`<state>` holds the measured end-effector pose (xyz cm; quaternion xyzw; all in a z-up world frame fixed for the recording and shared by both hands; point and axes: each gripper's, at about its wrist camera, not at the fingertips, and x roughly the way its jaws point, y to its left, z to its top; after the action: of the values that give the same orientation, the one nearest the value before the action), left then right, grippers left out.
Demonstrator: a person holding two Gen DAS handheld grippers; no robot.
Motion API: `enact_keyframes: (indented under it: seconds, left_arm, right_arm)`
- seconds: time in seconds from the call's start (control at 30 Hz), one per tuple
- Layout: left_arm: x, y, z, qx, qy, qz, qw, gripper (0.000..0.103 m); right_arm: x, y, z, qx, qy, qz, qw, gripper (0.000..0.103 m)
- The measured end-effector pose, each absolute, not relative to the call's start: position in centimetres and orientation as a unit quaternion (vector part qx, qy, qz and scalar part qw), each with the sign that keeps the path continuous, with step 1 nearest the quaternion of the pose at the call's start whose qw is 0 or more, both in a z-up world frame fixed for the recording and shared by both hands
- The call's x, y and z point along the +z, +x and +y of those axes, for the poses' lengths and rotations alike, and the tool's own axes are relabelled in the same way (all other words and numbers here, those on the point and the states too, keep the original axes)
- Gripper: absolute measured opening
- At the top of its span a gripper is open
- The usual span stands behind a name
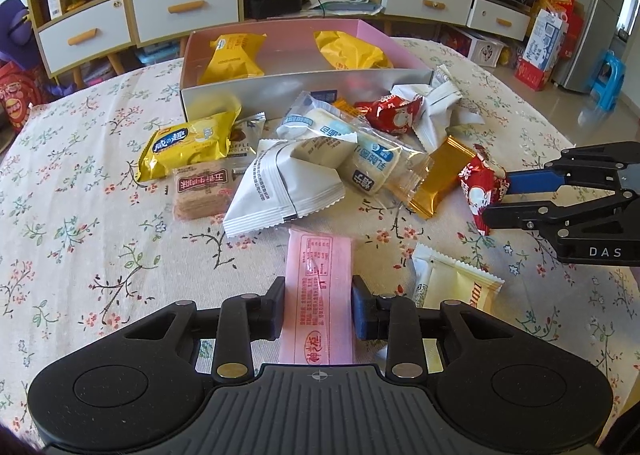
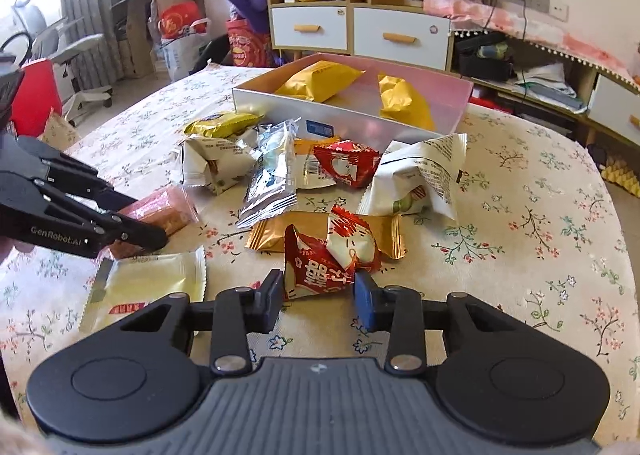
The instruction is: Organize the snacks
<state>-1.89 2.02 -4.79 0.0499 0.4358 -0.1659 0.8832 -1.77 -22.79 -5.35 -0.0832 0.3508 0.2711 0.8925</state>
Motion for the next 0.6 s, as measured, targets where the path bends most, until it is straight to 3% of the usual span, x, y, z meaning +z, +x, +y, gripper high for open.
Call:
enact_keyframes:
  seconds: [0.13,0.2,0.33,0.37,0.47,0.6]
  left_arm:
    - [-4.3,-1.9,1.8,-0.168,0.051,0.431,0.885,0.029]
    - [-4.0,-1.9,1.7,-0.171,0.049,0.43,0.885,0.029]
    - [-3.9,-1.9,1.6,-0.169,0.048,0.432,0.884,0.029]
    - [-3.9,-1.9,1.6,-0.169,0.048,0.433,0.884,0.029]
    - [-3.9,-1.8,1.4,-0.169,0.047,0.435,0.883,0.029]
    - [-4.0,-1.8,1.4,-0.17,0.047,0.436,0.883,0.029]
  right_arm:
    - [-4.9,-1.8,-22.8,0.277,-0.083,0.35,0.891,0.03]
    - [-4.6,-1.8,-22.8,0.281,-0.079,0.347,0.891,0.02]
    - [-4.4,-1.7,-22.6,0.279,-0.087,0.351,0.89,0.022]
    - [-4.4,-1.7,-22.6,0.275,-0.083,0.352,0.891,0.027]
    - [-4.4,-1.5,-22.4,0.264,-0.08,0.349,0.896,0.066]
    - [-4.3,-1.0,-21.8,0.267,-0.077,0.352,0.894,0.067]
